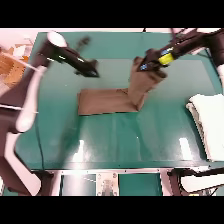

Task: Fold the shirts.

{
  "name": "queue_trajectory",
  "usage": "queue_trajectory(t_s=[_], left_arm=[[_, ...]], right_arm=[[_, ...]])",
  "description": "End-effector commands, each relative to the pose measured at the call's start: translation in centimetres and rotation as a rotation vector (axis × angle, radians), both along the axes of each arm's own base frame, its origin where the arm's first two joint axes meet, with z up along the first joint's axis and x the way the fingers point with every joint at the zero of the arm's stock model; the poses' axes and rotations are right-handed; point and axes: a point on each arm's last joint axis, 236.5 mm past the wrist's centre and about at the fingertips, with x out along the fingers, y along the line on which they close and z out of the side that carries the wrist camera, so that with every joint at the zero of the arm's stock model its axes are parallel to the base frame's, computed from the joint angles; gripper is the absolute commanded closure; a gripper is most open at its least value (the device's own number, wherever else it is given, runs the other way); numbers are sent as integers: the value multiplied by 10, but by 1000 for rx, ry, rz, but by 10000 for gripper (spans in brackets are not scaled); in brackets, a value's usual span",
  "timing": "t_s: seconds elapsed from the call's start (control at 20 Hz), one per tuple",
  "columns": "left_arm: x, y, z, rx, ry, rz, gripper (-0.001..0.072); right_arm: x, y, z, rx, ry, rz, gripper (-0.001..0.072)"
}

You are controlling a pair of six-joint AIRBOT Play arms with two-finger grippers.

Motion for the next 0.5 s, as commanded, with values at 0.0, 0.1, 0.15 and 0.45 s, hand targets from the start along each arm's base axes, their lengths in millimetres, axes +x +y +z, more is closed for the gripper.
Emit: queue_trajectory(t_s=[0.0, 0.1, 0.15, 0.45], left_arm=[[5, 127, 73, 62, -114, 233, 683], [-2, 174, 107, 71, -182, 330, 683], [-5, 193, 120, 76, -210, 371, 683], [-19, 258, 145, 90, -265, 504, 683]], right_arm=[[-6, 102, -37, 34, -35, 72, 692], [-14, 181, -78, 87, -40, 105, 693], [-20, 226, -102, 148, -35, 94, 646], [-35, 232, -100, 122, 9, 255, 267]])
